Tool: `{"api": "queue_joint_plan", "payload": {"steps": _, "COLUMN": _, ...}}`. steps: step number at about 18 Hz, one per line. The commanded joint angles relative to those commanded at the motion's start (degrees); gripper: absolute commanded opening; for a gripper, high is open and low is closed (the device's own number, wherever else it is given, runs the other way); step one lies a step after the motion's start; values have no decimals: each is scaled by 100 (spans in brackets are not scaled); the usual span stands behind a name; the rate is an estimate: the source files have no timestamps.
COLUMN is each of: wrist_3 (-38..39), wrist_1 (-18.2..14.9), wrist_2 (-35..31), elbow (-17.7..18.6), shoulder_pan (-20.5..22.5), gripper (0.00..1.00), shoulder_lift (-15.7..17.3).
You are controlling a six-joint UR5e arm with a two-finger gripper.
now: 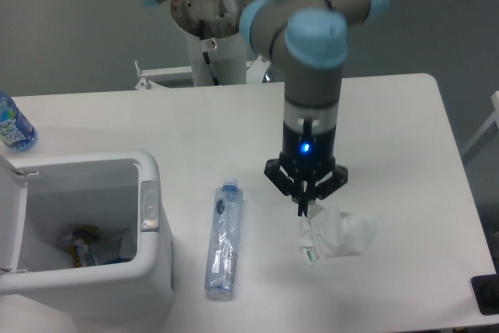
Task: Place the trash in the trash can
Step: 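Carry the tissue over the white bin and open the gripper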
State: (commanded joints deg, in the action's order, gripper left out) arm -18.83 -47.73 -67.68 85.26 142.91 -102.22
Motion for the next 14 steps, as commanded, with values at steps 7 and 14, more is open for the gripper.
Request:
{"api": "queue_joint_plan", "payload": {"steps": 7, "wrist_3": 697, "wrist_1": -9, "wrist_2": 106, "elbow": -53, "shoulder_pan": -851, "gripper": 0, "shoulder_lift": 431}}
{"api": "queue_joint_plan", "payload": {"steps": 14, "wrist_3": 802, "wrist_1": 0, "wrist_2": 97, "elbow": -80, "shoulder_pan": -2082, "gripper": 0, "shoulder_lift": 255}}
